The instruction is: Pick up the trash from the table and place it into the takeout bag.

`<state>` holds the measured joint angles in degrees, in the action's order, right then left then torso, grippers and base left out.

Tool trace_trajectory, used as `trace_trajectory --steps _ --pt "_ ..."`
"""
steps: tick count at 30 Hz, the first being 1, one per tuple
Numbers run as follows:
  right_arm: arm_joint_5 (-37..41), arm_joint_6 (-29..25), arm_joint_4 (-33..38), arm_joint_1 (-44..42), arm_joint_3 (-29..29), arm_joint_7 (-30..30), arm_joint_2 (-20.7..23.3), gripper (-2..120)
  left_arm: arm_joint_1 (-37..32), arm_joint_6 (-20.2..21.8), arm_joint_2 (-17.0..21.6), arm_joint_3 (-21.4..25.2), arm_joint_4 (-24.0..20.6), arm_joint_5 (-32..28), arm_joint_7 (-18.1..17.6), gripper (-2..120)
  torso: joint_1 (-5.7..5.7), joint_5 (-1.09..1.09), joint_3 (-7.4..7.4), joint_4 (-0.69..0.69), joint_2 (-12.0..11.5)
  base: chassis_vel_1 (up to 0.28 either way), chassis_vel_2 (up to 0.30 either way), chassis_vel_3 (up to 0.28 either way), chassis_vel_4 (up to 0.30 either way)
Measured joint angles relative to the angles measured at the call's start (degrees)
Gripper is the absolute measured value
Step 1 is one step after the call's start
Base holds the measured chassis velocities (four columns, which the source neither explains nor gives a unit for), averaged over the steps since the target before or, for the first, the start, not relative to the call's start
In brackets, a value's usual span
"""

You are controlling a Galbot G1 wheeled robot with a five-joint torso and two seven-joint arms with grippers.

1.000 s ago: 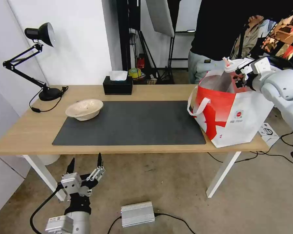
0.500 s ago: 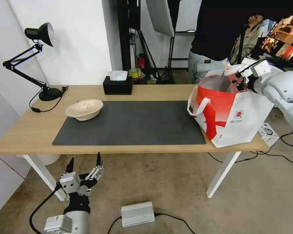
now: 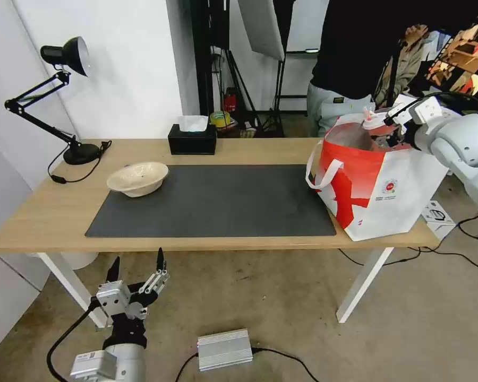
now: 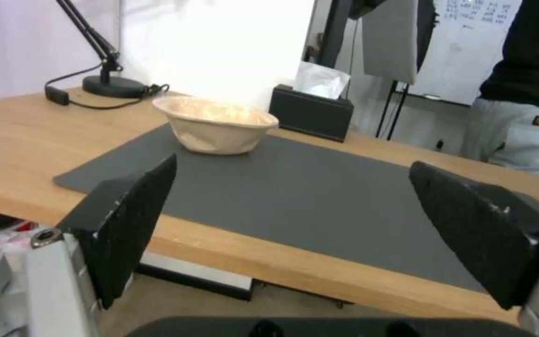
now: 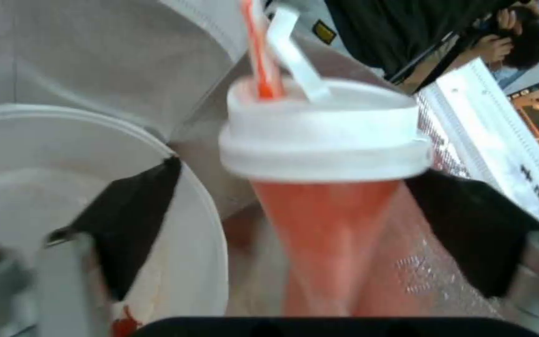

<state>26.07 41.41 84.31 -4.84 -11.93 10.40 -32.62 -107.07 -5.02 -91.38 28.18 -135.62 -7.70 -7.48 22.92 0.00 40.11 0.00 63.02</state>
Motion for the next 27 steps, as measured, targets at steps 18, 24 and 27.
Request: trace_trajectory --steps 18,24,27 --pt "-1.6 0.0 -0.6 1.5 -1.2 1.5 -0.3 100 0.5 0.0 0.0 -0.1 0.5 0.1 -0.1 100 0.0 0.0 0.0 0.0 0.0 0.0 0.0 0.0 0.0" --pt "-2.1 0.0 -0.8 1.6 -1.3 1.7 -0.8 100 0.7 0.0 0.0 -0.1 0.6 0.1 -0.1 100 0.0 0.0 0.0 0.0 0.0 0.0 0.0 0.0 0.0" --pt "-2.2 -0.1 -0.8 1.5 -1.3 1.8 -0.9 100 0.8 0.0 0.0 0.0 0.6 0.1 -0.1 100 0.0 0.0 0.0 0.0 0.0 0.0 0.0 0.0 0.0"
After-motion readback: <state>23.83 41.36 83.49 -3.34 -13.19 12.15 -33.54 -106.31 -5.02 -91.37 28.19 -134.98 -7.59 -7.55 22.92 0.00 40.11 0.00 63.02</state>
